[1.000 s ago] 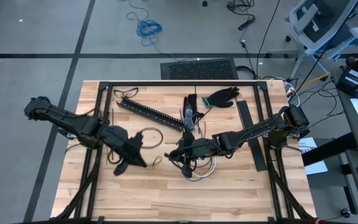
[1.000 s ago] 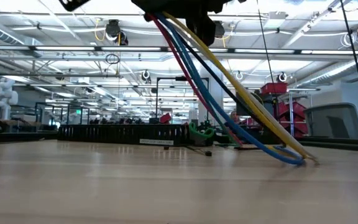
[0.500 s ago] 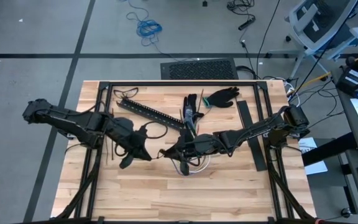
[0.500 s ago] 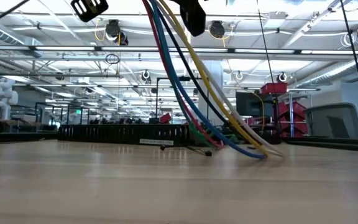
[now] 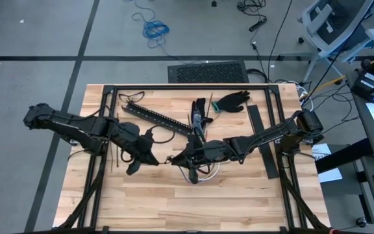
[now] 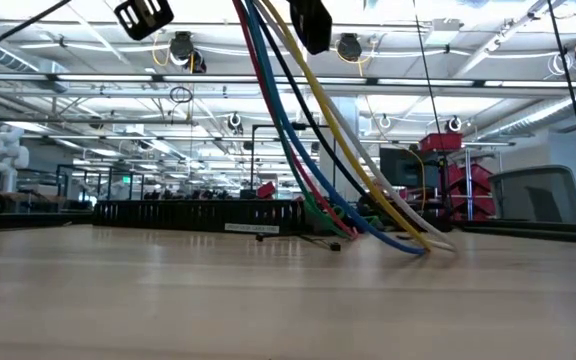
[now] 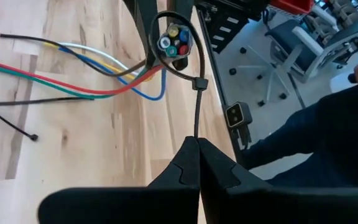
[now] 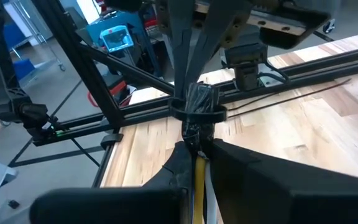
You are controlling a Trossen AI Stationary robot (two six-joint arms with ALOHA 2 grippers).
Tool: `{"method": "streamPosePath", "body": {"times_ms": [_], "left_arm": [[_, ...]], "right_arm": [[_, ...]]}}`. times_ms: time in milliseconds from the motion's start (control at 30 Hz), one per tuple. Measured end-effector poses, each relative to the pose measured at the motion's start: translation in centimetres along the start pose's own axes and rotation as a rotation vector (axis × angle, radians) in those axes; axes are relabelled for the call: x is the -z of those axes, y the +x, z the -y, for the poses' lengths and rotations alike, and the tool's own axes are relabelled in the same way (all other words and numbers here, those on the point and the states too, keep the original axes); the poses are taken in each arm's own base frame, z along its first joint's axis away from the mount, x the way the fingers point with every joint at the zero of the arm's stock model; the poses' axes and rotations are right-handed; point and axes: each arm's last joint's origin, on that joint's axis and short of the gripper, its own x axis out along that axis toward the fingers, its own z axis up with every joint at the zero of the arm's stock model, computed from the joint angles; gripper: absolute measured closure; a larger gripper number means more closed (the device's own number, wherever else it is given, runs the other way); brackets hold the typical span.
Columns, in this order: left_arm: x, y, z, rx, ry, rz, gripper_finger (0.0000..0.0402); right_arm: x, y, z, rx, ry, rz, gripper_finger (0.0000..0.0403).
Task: Ziptie cables
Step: Wrap the cable wires with the black zip tie
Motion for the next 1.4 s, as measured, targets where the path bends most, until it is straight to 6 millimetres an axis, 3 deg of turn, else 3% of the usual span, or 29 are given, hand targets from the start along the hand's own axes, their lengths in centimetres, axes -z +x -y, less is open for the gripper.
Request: {"method": "streamPosePath", "body": {"times_ms": [267, 600, 833, 1400], "left_arm": [[-0.1, 0.5, -0.2, -0.025, -0.022, 0.002, 0.0401], [-0.1, 3.7, -1.1, -0.055, -0.042, -0.062, 0.0401], [-0.7, 3.3, -0.8, -0.026, -0.020, 0.007, 0.0398], [-0.8, 1.7, -0.4, -0.063, -0.033, 0.066, 0.0263]], "right_arm": [[-0.4, 0.0, 0.2, -0.001, -0.009, 0.025, 0.0376], [-0.4, 0.0, 0.2, -0.002, -0.008, 0.029, 0.0376], [-0.7, -0.1, 0.1, -0.004, -0.008, 0.051, 0.0376], [-0.7, -0.1, 0.1, -0.003, -0.012, 0.050, 0.0376]]}}
